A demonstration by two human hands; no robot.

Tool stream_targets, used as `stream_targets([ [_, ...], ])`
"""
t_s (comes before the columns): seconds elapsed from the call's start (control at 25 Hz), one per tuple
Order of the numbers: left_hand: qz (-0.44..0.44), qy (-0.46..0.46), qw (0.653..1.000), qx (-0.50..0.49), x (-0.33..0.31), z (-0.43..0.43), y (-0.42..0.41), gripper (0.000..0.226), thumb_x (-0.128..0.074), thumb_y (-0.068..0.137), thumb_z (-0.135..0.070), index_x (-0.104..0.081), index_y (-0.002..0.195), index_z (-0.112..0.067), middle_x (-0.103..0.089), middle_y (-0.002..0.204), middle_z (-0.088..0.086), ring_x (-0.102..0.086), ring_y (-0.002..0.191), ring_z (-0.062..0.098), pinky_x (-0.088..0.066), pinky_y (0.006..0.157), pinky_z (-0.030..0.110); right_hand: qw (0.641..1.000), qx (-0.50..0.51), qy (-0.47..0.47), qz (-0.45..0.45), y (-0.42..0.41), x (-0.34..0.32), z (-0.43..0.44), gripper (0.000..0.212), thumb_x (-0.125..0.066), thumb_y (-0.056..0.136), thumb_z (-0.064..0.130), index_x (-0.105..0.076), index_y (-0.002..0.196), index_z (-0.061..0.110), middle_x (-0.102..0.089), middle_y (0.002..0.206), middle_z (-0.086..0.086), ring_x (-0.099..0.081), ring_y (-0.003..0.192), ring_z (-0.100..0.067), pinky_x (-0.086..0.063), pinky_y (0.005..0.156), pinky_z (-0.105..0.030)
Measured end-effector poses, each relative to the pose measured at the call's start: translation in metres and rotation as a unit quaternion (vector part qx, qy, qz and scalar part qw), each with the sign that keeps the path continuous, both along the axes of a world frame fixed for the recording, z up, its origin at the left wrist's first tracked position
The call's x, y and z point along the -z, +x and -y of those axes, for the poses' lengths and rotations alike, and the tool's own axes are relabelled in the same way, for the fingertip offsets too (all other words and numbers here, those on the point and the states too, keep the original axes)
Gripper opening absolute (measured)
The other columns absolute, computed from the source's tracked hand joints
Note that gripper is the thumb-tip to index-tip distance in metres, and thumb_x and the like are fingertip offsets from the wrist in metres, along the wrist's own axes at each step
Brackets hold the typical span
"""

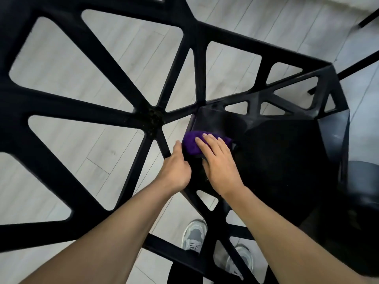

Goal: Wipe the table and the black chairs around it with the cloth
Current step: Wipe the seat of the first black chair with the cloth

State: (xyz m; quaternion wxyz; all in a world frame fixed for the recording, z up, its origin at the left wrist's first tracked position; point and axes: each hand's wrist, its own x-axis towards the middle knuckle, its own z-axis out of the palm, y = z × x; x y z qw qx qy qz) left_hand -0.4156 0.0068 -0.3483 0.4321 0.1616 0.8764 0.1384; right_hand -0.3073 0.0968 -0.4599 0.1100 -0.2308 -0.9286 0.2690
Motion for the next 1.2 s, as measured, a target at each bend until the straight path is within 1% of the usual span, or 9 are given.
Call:
stream_targets([
  [0.12,0.012,-0.001,1.000,-0.013,0.003,0.002,0.002,0.071,-0.033,0.098,0.000,-0.009,0.161,-0.022,-0.047,0.152,0.014,-0.051,0.134,0.033,-0.041,0.108,0.035,1.000,0.005,0.026,0.012,-0.015,0.002,-0.028,0.062,-0.062,0.091,0.004,-0.044,0.150,0.013,-0.046,0.151,-0.012,-0.039,0.144,-0.028,-0.025,0.122,-0.043],
  [0.32,0.024,0.007,0.999,-0.026,0.009,0.006,0.005,0.073,-0.031,0.097,0.001,-0.010,0.162,-0.023,-0.041,0.157,0.012,-0.046,0.140,0.031,-0.036,0.103,0.028,0.989,0.141,-0.048,-0.007,-0.044,-0.005,-0.037,0.053,-0.059,0.095,0.006,-0.047,0.147,0.013,-0.048,0.149,-0.012,-0.041,0.139,-0.029,-0.030,0.118,-0.043],
  [0.44,0.050,0.017,0.997,-0.055,0.008,0.009,0.000,0.067,-0.033,0.091,-0.002,-0.025,0.155,-0.017,-0.049,0.148,0.014,-0.048,0.136,0.035,-0.041,0.110,0.041,0.996,0.081,-0.043,-0.022,-0.029,-0.002,-0.020,0.056,-0.060,0.092,0.001,-0.049,0.145,0.012,-0.048,0.148,-0.012,-0.041,0.140,-0.030,-0.027,0.120,-0.046],
  [0.6,0.048,0.030,0.993,-0.108,0.003,0.000,-0.007,0.073,-0.040,0.078,-0.025,-0.037,0.151,-0.016,-0.059,0.133,0.013,-0.056,0.125,0.035,-0.044,0.110,0.043,0.997,0.004,-0.074,-0.015,0.018,-0.001,0.017,0.055,-0.058,0.089,0.000,-0.053,0.143,0.011,-0.049,0.147,-0.010,-0.042,0.138,-0.029,-0.025,0.122,-0.044],
  [0.68,0.031,0.034,0.988,-0.148,-0.005,-0.007,-0.003,0.050,-0.040,0.074,-0.033,-0.059,0.117,-0.018,-0.064,0.104,0.016,-0.058,0.100,0.037,-0.048,0.091,0.043,0.996,-0.014,-0.084,-0.020,0.029,-0.005,0.034,0.055,-0.058,0.087,0.002,-0.055,0.141,0.011,-0.050,0.146,-0.011,-0.043,0.138,-0.029,-0.026,0.121,-0.044],
  [0.76,0.026,0.056,0.984,-0.168,-0.012,-0.012,0.004,0.022,-0.039,0.071,-0.037,-0.052,0.079,-0.021,-0.051,0.076,0.007,-0.047,0.080,0.032,-0.038,0.074,0.039,0.994,-0.058,-0.091,-0.004,0.043,-0.010,0.050,0.057,-0.060,0.086,0.003,-0.055,0.141,0.014,-0.050,0.148,-0.008,-0.040,0.141,-0.026,-0.024,0.122,-0.041],
  [0.8,0.021,0.058,0.985,-0.158,-0.013,-0.012,0.007,0.017,-0.039,0.078,-0.037,-0.048,0.075,-0.022,-0.046,0.073,0.004,-0.043,0.076,0.029,-0.034,0.069,0.036,0.992,-0.076,-0.100,0.007,0.056,-0.013,0.054,0.058,-0.060,0.086,0.002,-0.054,0.142,0.016,-0.049,0.149,-0.007,-0.039,0.142,-0.023,-0.023,0.122,-0.039],
  [1.04,-0.002,0.010,0.995,-0.098,-0.019,-0.007,0.014,0.022,-0.029,0.098,-0.030,-0.049,0.095,-0.024,-0.053,0.098,0.006,-0.046,0.083,0.026,-0.031,0.063,0.034,0.992,-0.014,-0.107,0.061,0.164,-0.031,0.035,0.062,-0.066,0.085,-0.005,-0.056,0.141,0.019,-0.051,0.147,0.000,-0.040,0.140,-0.018,-0.031,0.119,-0.042],
  [1.2,-0.001,0.008,0.997,-0.078,-0.012,-0.003,0.014,0.031,-0.028,0.099,-0.034,-0.055,0.112,-0.022,-0.057,0.107,0.008,-0.052,0.084,0.025,-0.042,0.072,0.035,0.991,0.050,-0.083,0.088,0.144,-0.032,0.042,0.054,-0.064,0.091,0.002,-0.054,0.142,0.019,-0.050,0.147,-0.003,-0.041,0.140,-0.024,-0.028,0.121,-0.042],
])
